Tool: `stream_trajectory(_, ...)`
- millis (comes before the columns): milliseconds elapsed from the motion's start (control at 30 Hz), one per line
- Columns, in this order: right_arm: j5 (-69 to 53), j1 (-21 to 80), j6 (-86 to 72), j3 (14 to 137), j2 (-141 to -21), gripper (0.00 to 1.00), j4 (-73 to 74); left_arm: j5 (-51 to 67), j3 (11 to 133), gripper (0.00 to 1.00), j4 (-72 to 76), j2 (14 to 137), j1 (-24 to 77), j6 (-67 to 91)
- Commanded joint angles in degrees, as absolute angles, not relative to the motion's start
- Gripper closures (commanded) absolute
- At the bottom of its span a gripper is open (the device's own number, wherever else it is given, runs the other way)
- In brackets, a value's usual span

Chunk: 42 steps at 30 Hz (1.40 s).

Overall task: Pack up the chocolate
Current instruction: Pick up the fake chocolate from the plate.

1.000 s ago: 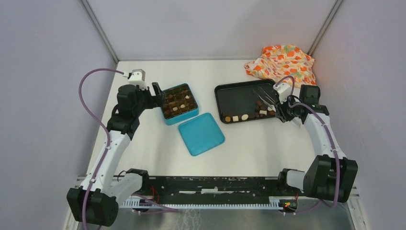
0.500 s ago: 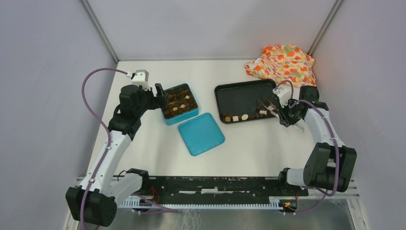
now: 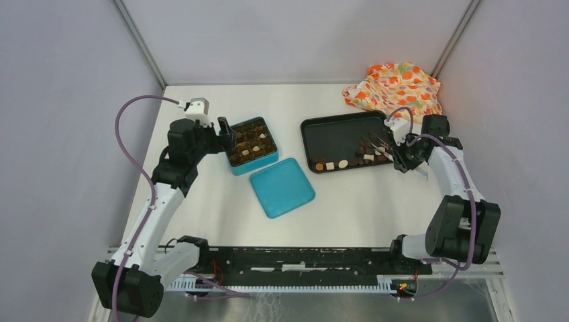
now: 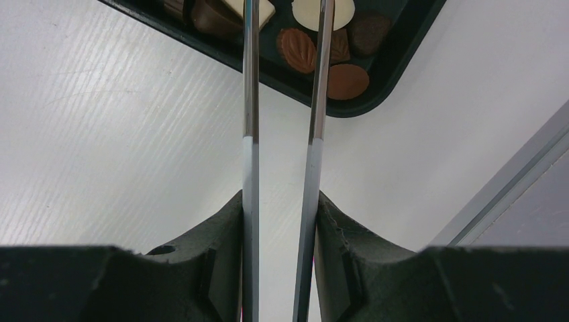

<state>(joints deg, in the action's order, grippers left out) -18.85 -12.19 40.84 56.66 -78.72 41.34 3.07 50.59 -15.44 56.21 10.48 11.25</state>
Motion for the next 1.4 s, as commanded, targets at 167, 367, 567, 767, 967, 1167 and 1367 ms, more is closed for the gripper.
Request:
stream_trajectory(167,-19.2,-13.1,41.9,61.2,-77.7,0.58,42.1,2.6,51.2,0.06,-15.2,55.1,10.8,8.4)
stream_trajectory(367,-19.8,-13.1,42.4,60.1,-79.9,0.58,42.4,2.6,51.2,0.06,-15.2,55.0,10.9,8.4)
stream_trajectory(567,-19.6,-13.1,42.6,60.6,-82.1,0.58,42.4,2.5,51.2,0.06,-15.3,54.8,11.0,8.3)
stream_trajectory(767,-19.7,-13.1,43.0,61.9,-84.4,0.58,43.1,2.4,51.2,0.06,-15.2,54.9,11.1,8.3)
stream_trajectory(967,-20.8,-13.1,43.8,64.1,-86.7,0.61,45.0,2.5,51.2,0.06,-15.3,54.9,11.0,8.3)
stream_trajectory(1167,-21.7,-13.1,44.1,65.8,-87.1,0.8,45.9,2.4,51.2,0.06,-15.2,54.8,11.0,8.2)
stream_trajectory(1367,-23.8,-13.1,43.9,67.1,-86.1,0.9,45.8,2.5,51.2,0.06,-15.3,54.9,11.0,8.2)
